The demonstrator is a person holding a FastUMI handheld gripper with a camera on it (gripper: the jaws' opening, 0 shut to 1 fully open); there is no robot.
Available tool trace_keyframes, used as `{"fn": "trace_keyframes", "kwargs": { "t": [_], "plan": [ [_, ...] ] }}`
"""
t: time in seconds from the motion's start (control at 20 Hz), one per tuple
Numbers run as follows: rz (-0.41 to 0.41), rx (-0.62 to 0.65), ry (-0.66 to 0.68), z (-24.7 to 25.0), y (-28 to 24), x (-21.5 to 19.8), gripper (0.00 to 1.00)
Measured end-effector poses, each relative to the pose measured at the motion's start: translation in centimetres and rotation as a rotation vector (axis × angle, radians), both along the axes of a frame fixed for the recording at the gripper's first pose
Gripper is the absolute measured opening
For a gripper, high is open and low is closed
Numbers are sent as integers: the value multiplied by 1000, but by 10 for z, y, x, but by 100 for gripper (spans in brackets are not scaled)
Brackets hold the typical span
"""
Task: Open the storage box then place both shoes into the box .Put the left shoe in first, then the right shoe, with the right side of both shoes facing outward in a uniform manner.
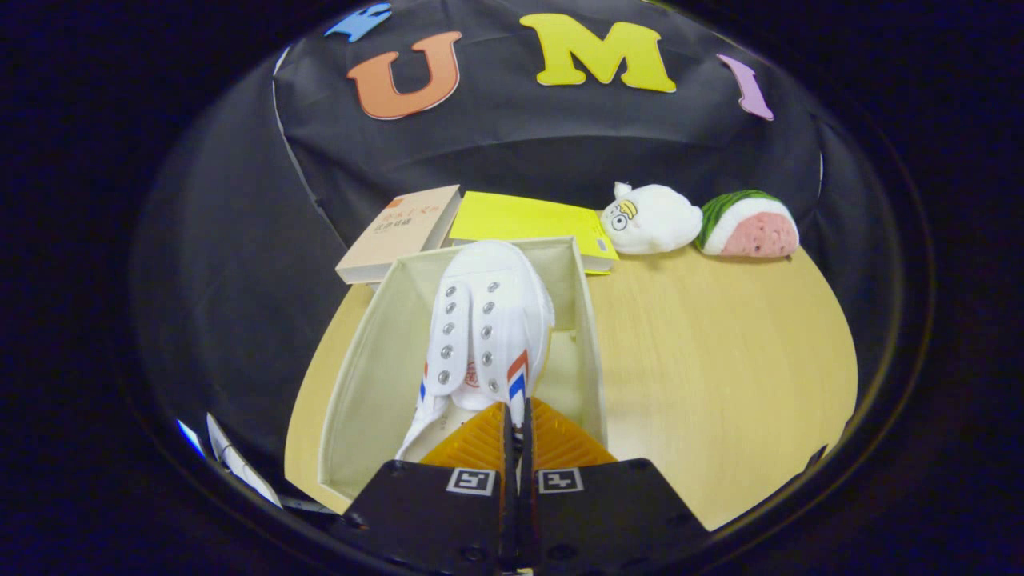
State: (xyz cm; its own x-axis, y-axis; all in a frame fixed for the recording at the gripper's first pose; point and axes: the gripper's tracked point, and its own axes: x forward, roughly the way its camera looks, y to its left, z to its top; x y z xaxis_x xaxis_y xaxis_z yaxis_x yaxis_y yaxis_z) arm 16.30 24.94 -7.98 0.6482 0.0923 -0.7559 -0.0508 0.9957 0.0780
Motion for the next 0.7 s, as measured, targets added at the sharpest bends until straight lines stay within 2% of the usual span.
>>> {"fn": "trace_keyframes", "kwargs": {
  "t": [0.15,0.25,0.3,0.45,0.6,0.65,0.7],
  "plan": [
    [-33,-35,-36,-5,-10,5,6],
    [-38,-10,-46,-6,-6,4,7],
    [-31,12,-54,-7,-3,5,11],
    [-14,25,-122,1,4,7,39],
    [20,-24,-212,19,4,2,79],
    [8,-62,-254,26,-3,4,86],
    [2,-87,-306,34,-9,6,87]
  ]
}}
